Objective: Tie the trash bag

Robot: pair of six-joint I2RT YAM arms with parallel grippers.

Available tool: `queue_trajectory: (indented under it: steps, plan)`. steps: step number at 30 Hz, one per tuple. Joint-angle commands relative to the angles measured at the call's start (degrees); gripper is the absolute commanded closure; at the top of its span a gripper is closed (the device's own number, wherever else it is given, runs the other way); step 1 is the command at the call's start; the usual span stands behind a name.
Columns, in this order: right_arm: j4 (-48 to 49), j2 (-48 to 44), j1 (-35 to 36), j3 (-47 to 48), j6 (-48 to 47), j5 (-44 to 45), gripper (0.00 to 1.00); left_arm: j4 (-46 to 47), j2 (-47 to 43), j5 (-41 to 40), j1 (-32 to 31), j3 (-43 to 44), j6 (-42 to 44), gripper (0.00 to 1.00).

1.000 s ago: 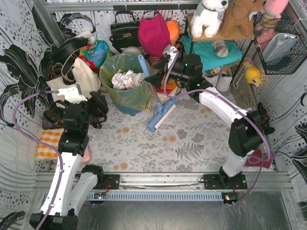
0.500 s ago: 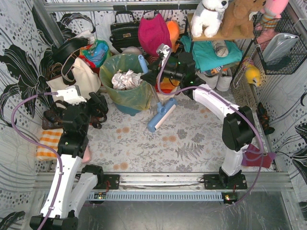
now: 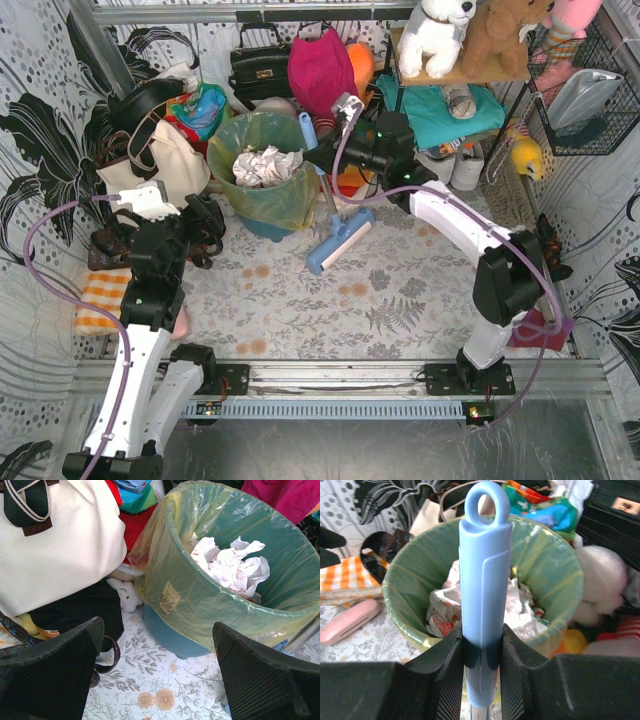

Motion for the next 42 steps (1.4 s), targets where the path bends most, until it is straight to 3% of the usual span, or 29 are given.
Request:
queue_trajectory:
  steps: [1,7,12,21,28,42]
  plan:
    - [-3.1,-9.3,0.3,-2.4,-1.7,9.2,0.91,2.2,-0.9,-0.8,0.4,-0.6,1.0,0.02]
    - [-13.6,-17.3,-1.3,-4.2,-5.9,24.2,0.95,2.5,-0.5,0.0,0.4,-0.8,1.2,0.02]
    - [-20.3,-20.1,-8.6,-3.8,-5.5,25.4,1.0,2.7,-0.6,-0.2,0.4,-1.0,1.1,0.02]
    - [-20.9,-19.6,-25.3,-2.9,-6.1,23.0,1.0,2.9,-0.5,-0.8,0.4,-1.2,1.4,0.02]
    - [-15.5,-15.4,-33.6,-1.8,-5.2,21.5,1.0,3.0,-0.8,-1.1,0.4,-1.3,1.6,0.02]
    - [2.0,-9.8,-35.4,-5.0,-7.8,18.6,0.99,3.0,-2.1,-2.0,0.4,-1.4,1.7,0.02]
